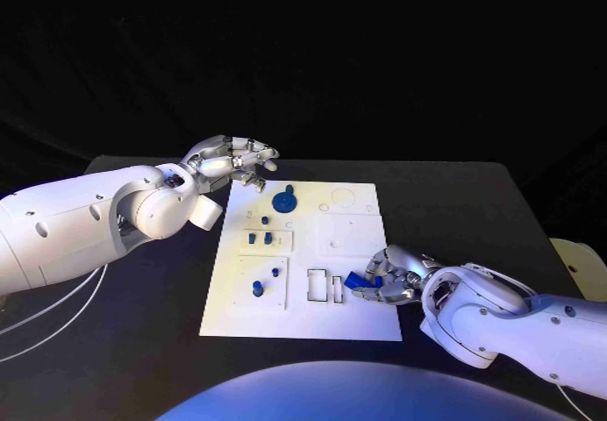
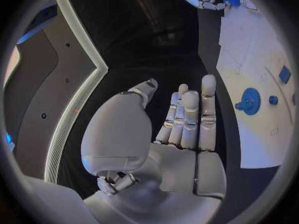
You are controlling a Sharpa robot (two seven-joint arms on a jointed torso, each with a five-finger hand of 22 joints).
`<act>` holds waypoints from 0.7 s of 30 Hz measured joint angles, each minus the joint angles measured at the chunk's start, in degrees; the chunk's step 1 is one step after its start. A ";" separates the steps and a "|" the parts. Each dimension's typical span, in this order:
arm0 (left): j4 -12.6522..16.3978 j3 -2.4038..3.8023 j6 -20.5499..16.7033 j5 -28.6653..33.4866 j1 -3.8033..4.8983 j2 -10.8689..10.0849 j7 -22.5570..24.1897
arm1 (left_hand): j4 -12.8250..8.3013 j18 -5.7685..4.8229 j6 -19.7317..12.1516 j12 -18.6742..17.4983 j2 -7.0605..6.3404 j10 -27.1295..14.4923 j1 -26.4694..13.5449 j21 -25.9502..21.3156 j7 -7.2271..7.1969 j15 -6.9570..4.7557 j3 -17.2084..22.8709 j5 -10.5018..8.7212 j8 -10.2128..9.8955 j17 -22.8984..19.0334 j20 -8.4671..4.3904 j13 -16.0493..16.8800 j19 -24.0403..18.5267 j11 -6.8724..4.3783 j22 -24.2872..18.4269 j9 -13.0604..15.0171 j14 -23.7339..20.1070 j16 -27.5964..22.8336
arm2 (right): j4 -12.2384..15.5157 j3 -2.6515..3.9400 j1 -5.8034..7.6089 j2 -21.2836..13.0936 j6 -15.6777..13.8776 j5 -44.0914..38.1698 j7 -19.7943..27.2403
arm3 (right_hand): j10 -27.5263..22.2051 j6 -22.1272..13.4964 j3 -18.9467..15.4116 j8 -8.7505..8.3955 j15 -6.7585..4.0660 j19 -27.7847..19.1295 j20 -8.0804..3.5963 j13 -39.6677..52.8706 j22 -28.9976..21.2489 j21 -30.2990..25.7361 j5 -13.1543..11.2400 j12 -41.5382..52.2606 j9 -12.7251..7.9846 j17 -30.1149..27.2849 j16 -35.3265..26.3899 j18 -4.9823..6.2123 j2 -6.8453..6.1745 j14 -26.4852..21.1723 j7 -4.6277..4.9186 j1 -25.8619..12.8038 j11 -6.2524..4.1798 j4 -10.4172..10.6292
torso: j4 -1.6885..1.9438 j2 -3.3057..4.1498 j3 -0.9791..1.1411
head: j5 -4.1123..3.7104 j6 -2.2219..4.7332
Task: Assemble the parts on the task board
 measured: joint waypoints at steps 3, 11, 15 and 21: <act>0.04 0.00 0.20 -0.04 0.00 -0.02 -0.16 | 0.00 0.00 0.00 0.00 0.00 0.00 0.00 0.00 0.00 0.00 0.00 0.00 0.00 0.00 0.00 0.00 0.00 0.00 0.00 0.00 0.00 0.00 | -0.32 0.02 -0.02 0.34 0.27 -0.26 -0.51 | 0.00 0.15 -0.41 0.01 0.00 0.00 0.00 0.00 0.00 0.00 -0.01 0.00 0.03 0.00 0.00 0.00 0.01 0.00 0.00 0.00 0.00 -0.02 | -0.03 0.01 -0.01 | 0.01 0.00; 0.10 0.00 0.54 -0.13 0.00 -0.03 -0.43 | 0.00 0.01 0.00 0.00 0.00 0.00 0.00 0.00 0.00 0.00 0.00 0.00 0.00 0.00 0.00 0.00 0.00 0.00 0.00 0.00 0.00 0.00 | -0.57 0.12 -0.11 1.00 0.77 -0.71 -1.15 | 0.32 2.43 -1.08 1.32 -0.42 0.00 -0.44 -0.01 -0.01 0.00 -0.02 0.00 0.00 0.00 0.00 0.00 0.98 0.00 -0.71 1.89 -0.32 -0.07 | -0.02 0.03 -0.02 | -0.04 0.00; 0.13 0.00 0.63 -0.16 0.00 -0.06 -0.51 | 0.00 0.01 0.00 0.00 0.00 0.00 0.00 0.00 0.00 0.00 0.00 0.00 0.00 0.00 0.00 -0.01 0.00 0.00 0.00 0.00 0.00 0.00 | -0.55 0.11 -0.14 1.14 0.78 -0.72 -1.16 | 0.09 3.91 -1.11 2.27 -1.05 0.37 -0.81 -0.01 -0.01 0.32 0.89 0.00 0.36 -0.01 0.00 0.00 1.20 0.02 -1.23 3.38 -0.96 -0.07 | 0.00 0.03 -0.04 | -0.06 0.00; 0.15 0.00 0.69 -0.18 0.00 -0.08 -0.59 | 0.00 0.01 0.00 0.00 0.00 -0.21 0.00 0.00 0.00 0.00 0.00 0.00 0.00 0.01 0.15 0.05 -0.15 0.22 0.00 0.00 0.00 -0.21 | -0.35 0.10 -0.19 1.21 0.17 -0.69 -0.84 | 0.25 4.23 1.06 3.15 -1.86 0.46 -1.64 -0.01 -0.01 0.32 2.73 0.29 0.71 -0.01 0.00 0.01 1.05 0.08 -1.57 6.24 -1.91 -1.06 | 0.00 0.03 -0.04 | -0.04 0.00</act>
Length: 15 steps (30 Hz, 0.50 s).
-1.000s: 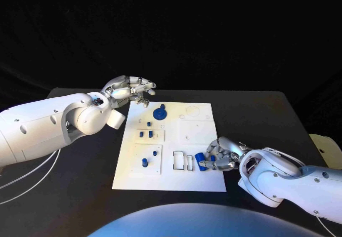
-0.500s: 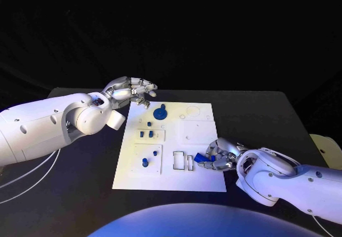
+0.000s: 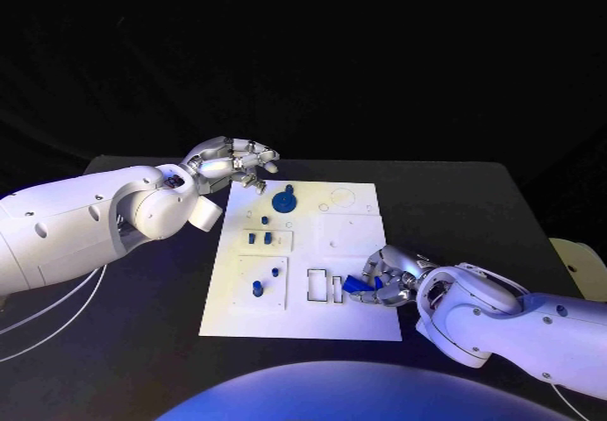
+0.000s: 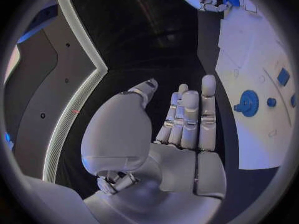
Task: Assemble the parts on the task board
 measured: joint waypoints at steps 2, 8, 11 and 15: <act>0.00 0.00 0.01 -0.01 0.00 -0.01 -0.02 | 0.00 0.00 0.00 0.00 0.00 0.00 0.00 0.00 0.00 0.00 0.00 0.00 0.00 0.00 0.00 0.00 0.00 0.00 0.00 0.00 0.00 0.00 | 0.12 -0.03 -0.03 -0.04 -0.37 0.02 0.14 | -0.08 -0.01 1.13 0.01 -0.11 0.03 -0.14 0.00 0.00 0.00 0.97 0.00 0.02 0.00 0.00 0.00 -0.22 0.02 -0.01 0.62 -0.39 -0.24 | 0.00 0.00 0.00 | 0.03 0.00; 0.00 0.00 0.01 -0.03 0.00 -0.03 -0.05 | 0.00 -0.01 0.00 0.00 0.00 0.00 0.00 0.00 0.00 0.00 0.00 0.00 0.00 0.00 0.00 0.00 0.00 0.00 0.00 0.00 0.00 0.00 | 1.29 -0.05 -0.10 -0.64 -1.97 0.35 0.80 | -0.06 0.19 3.08 0.00 -0.51 0.04 -0.54 -0.01 0.00 0.22 0.89 0.54 0.02 0.00 0.00 0.00 -0.61 0.02 0.25 1.01 -0.78 -0.02 | -0.01 0.00 0.00 | 0.02 0.00; -0.01 0.00 0.01 -0.03 0.00 -0.02 -0.07 | 0.00 0.00 0.00 0.00 0.00 0.00 0.00 0.00 0.00 0.00 0.00 0.00 0.00 0.00 0.00 -0.01 0.00 0.00 0.00 0.00 0.00 0.00 | 2.38 0.09 0.09 -1.03 -2.87 0.68 1.29 | -0.11 0.28 3.13 0.00 -0.50 0.17 -0.66 -0.01 -0.01 0.22 1.17 0.83 0.02 0.00 0.00 -0.01 -0.61 0.03 0.36 1.01 -0.83 0.03 | -0.02 0.00 -0.01 | -0.05 0.00; -0.03 0.00 0.01 -0.04 0.00 -0.01 -0.08 | 0.00 -0.01 0.00 0.00 0.00 0.00 0.00 0.00 0.00 0.00 0.00 0.00 0.00 0.00 0.00 -0.01 0.00 0.00 0.00 0.00 0.00 0.00 | 3.74 0.28 0.62 -1.32 -3.98 1.03 2.04 | -0.11 0.38 3.15 0.00 -0.71 0.24 -0.73 -0.01 -0.01 0.46 1.85 1.19 0.02 -0.01 0.00 0.00 -0.61 -0.18 0.46 1.01 -0.83 0.03 | -0.03 -0.01 -0.02 | -0.10 0.00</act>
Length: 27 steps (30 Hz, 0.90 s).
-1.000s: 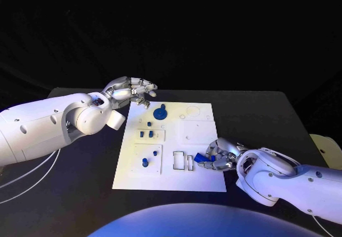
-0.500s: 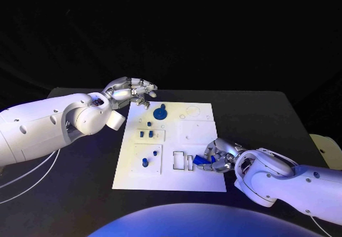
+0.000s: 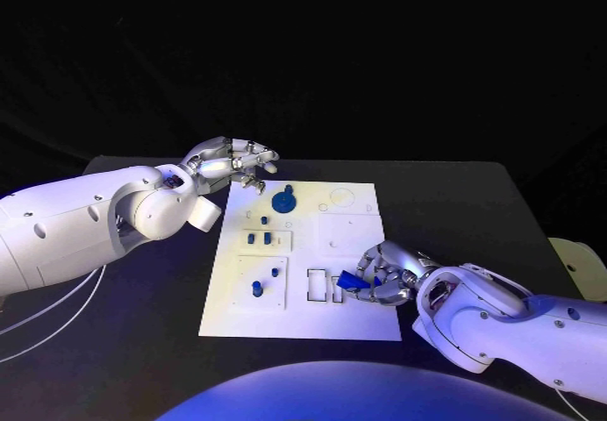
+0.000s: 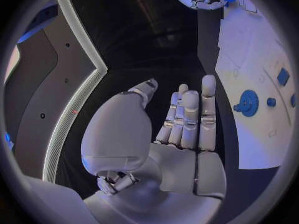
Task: Assemble the parts on the task board
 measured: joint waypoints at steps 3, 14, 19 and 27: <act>0.00 0.00 0.00 -0.01 0.00 0.01 -0.01 | 0.00 0.00 0.00 0.00 0.00 0.00 0.00 0.00 0.00 0.00 0.00 0.00 0.00 0.00 0.00 0.00 0.00 0.00 0.00 0.00 0.00 0.00 | 0.54 0.08 0.32 -0.15 -0.74 0.25 0.55 | 0.00 0.19 0.08 0.00 -0.20 0.00 0.00 0.00 0.04 0.10 0.05 0.00 0.00 0.00 0.00 0.00 0.01 0.21 0.20 -0.01 0.00 -0.03 | 0.00 0.00 0.00 | -0.03 0.00; -0.02 0.00 0.01 -0.03 0.00 0.10 -0.03 | 0.00 0.01 0.00 0.00 0.00 0.00 0.00 0.00 0.00 0.00 0.00 0.00 0.00 0.00 -0.02 -0.01 0.02 0.00 0.00 0.00 0.00 0.00 | -0.50 0.12 0.54 2.23 -1.24 2.34 1.56 | 0.05 0.36 0.14 -0.01 -0.20 0.21 -0.20 -0.01 0.05 0.10 0.39 0.23 -0.01 0.00 0.00 0.00 1.21 0.21 0.45 -1.74 -0.35 -0.01 | 0.03 0.04 0.00 | 0.15 0.00; -0.01 0.00 0.04 -0.04 0.00 0.14 -0.03 | 0.00 0.00 0.00 0.00 0.00 0.00 0.00 0.00 0.00 0.00 0.00 0.00 0.00 0.00 -0.02 -0.01 0.02 0.00 0.00 0.00 0.00 0.00 | -1.61 0.12 0.48 4.19 -1.15 3.32 1.52 | 0.03 1.10 5.83 -0.01 -0.31 0.20 -0.20 -0.01 0.04 0.10 1.38 0.23 -0.03 0.00 0.00 0.00 1.12 0.10 1.22 -7.61 -0.37 2.39 | 0.04 0.07 0.00 | 0.23 0.00; -0.02 0.00 0.11 -0.05 0.00 0.26 -0.06 | 0.24 0.00 0.00 0.00 0.26 0.00 0.25 0.00 0.00 0.21 -0.24 0.00 0.00 0.00 -0.02 0.04 0.02 0.00 -0.05 0.00 -0.21 0.00 | -3.15 0.14 0.45 6.68 -0.89 3.83 0.81 | 0.04 1.47 7.20 0.68 -0.61 0.21 -0.62 -0.01 0.04 0.10 1.77 0.46 -0.03 -0.01 0.00 0.00 0.88 0.21 1.59 -11.25 -0.76 2.65 | 0.09 0.08 -0.02 | 0.15 0.00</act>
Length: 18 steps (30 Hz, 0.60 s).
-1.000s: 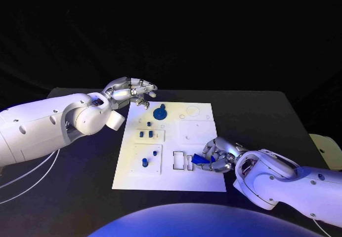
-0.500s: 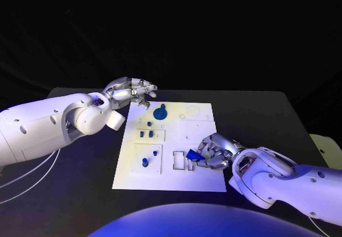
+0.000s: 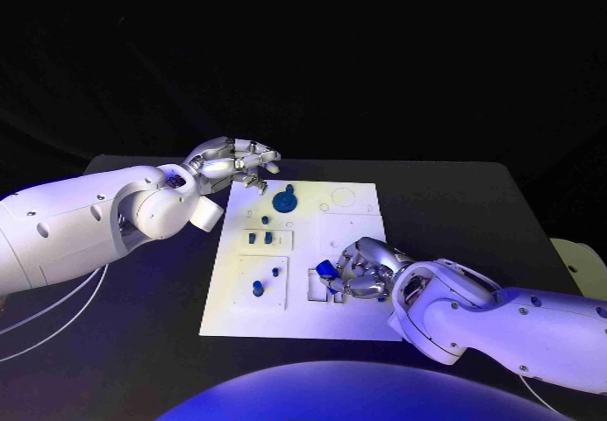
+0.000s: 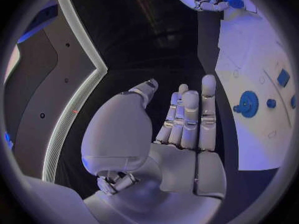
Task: Assemble the parts on the task board
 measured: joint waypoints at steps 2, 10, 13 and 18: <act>0.00 0.00 0.03 0.00 0.00 0.01 -0.02 | 0.00 0.00 0.00 0.00 0.00 0.00 0.00 0.00 0.00 0.00 0.00 0.00 0.00 0.00 0.00 0.00 0.00 0.00 0.00 0.00 0.00 0.00 | -0.50 0.00 0.00 0.42 0.21 0.07 -0.23 | 0.00 0.00 0.60 0.00 0.00 0.00 0.00 0.00 0.00 0.00 0.00 0.07 0.00 0.00 0.00 0.00 0.00 0.00 0.00 -0.44 0.00 -0.37 | 0.00 0.01 -0.01 | 0.04 0.00; 0.02 0.00 0.12 -0.01 0.00 0.00 -0.07 | 0.00 0.00 0.00 0.00 0.00 0.00 0.00 0.00 0.00 0.00 0.00 0.00 0.00 0.00 0.00 -0.01 0.00 0.00 0.00 0.00 0.00 0.00 | -1.65 0.00 -0.17 1.65 2.07 0.40 -0.97 | -0.19 0.21 1.87 0.65 0.00 0.00 0.00 0.00 -0.01 0.00 -1.04 0.28 0.50 0.00 0.00 0.00 -0.42 0.00 0.19 -2.07 -0.18 -1.63 | -0.03 0.01 -0.01 | 0.31 0.00; 0.05 0.00 0.16 -0.01 0.00 -0.02 -0.10 | 0.00 0.00 0.00 0.00 0.00 0.00 0.00 0.00 0.00 0.00 0.00 0.00 0.00 0.00 0.00 -0.01 0.00 0.00 0.00 0.00 0.00 0.00 | -1.98 0.00 -0.34 2.00 2.94 0.55 -1.20 | -0.19 0.21 1.94 0.65 0.00 0.00 0.00 0.05 -0.01 0.00 -1.06 0.28 0.51 0.00 0.00 0.00 -0.42 0.00 0.19 -2.07 -0.18 -1.69 | -0.06 0.01 -0.01 | 0.40 0.00; 0.09 0.00 0.20 -0.02 0.00 -0.09 -0.16 | 0.00 0.00 0.00 0.00 0.00 0.00 0.00 0.00 0.00 0.00 0.00 0.00 0.00 0.00 0.00 -0.01 0.00 0.00 0.00 0.00 0.00 0.00 | -2.24 0.04 -0.40 2.37 3.91 0.68 -1.33 | 0.02 0.22 1.95 0.65 -0.20 0.00 0.00 0.05 -0.01 0.00 -1.06 0.28 1.33 0.00 0.00 0.00 -0.58 -0.21 0.18 -2.81 -0.39 -1.70 | -0.09 -0.01 0.01 | 0.47 0.00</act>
